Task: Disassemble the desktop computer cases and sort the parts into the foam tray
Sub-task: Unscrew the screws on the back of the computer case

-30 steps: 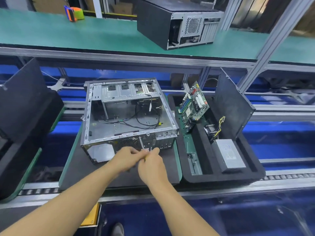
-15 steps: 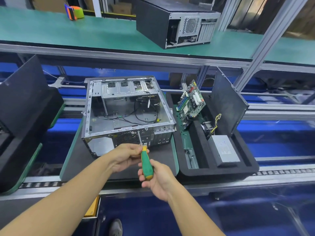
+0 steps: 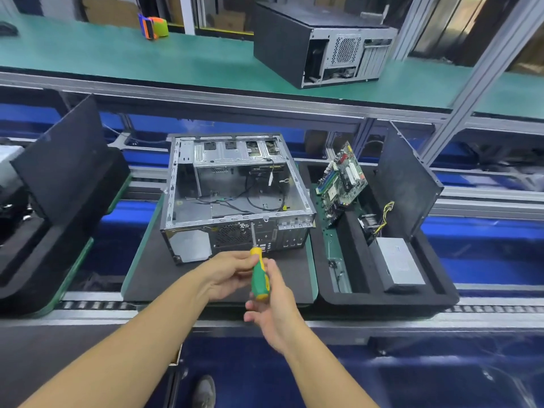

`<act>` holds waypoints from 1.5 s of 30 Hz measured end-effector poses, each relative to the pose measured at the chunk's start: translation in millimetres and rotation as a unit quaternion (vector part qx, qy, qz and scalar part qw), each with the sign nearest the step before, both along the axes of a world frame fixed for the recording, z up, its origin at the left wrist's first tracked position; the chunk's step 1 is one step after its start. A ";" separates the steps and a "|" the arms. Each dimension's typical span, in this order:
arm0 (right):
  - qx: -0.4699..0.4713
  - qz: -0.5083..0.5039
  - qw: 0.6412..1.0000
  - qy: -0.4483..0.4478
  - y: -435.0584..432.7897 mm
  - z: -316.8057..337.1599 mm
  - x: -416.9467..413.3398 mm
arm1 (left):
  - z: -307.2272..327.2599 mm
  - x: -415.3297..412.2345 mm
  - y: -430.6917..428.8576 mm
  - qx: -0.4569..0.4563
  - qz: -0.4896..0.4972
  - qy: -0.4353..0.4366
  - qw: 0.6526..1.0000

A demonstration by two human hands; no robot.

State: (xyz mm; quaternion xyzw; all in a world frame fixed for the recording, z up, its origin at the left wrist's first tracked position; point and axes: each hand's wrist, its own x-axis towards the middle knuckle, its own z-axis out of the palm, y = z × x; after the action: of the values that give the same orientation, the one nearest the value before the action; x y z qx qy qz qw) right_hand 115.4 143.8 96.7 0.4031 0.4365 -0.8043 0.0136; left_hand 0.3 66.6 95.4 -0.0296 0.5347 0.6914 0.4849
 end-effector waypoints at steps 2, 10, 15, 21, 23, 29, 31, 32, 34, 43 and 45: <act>-0.119 -0.014 0.993 0.019 -1.5 2.6 3.4 | -2.1 2.5 -2.3 0.034 0.015 -0.023 0.999; 0.144 -0.077 0.987 -0.005 -11.5 -11.6 1.5 | 1.1 15.2 5.2 -0.025 -0.021 0.024 0.999; 0.085 -0.070 0.994 0.021 -10.2 -6.9 6.9 | -5.4 17.2 6.3 -0.001 0.045 0.001 0.999; -0.093 -0.124 0.986 0.054 -7.9 -4.3 6.5 | -5.1 23.8 5.0 0.062 0.047 -0.019 0.997; -0.035 -0.158 0.985 0.061 -8.7 -6.0 1.6 | -3.2 24.4 4.7 0.057 0.021 -0.023 0.998; 0.252 -0.094 0.962 0.053 -17.3 -20.3 8.0 | 5.1 20.9 14.8 -0.033 0.038 0.009 0.999; 0.223 -0.082 0.969 0.062 -18.0 -18.0 10.9 | 3.2 18.8 12.7 -0.044 0.059 -0.005 0.997; 0.162 -0.079 0.982 0.063 -17.6 -15.7 12.1 | 1.7 17.5 9.9 -0.038 0.067 -0.018 0.997; -0.013 -0.083 0.995 0.052 -15.0 -10.4 12.7 | -2.8 16.1 4.0 -0.014 0.079 -0.036 0.996; 0.285 -0.121 0.950 0.033 -13.6 -18.1 10.6 | -1.9 20.2 6.3 0.029 0.009 -0.006 1.000; 0.427 -0.094 0.897 0.065 -12.4 -14.2 11.6 | 3.2 20.8 11.9 0.024 0.010 0.004 1.000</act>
State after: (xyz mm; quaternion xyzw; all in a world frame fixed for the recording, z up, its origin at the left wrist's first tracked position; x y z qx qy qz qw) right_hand 126.9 131.4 82.6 0.3564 0.6980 -0.5620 -0.2643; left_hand 21.2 78.5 98.6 -0.0204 0.5192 0.7091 0.4766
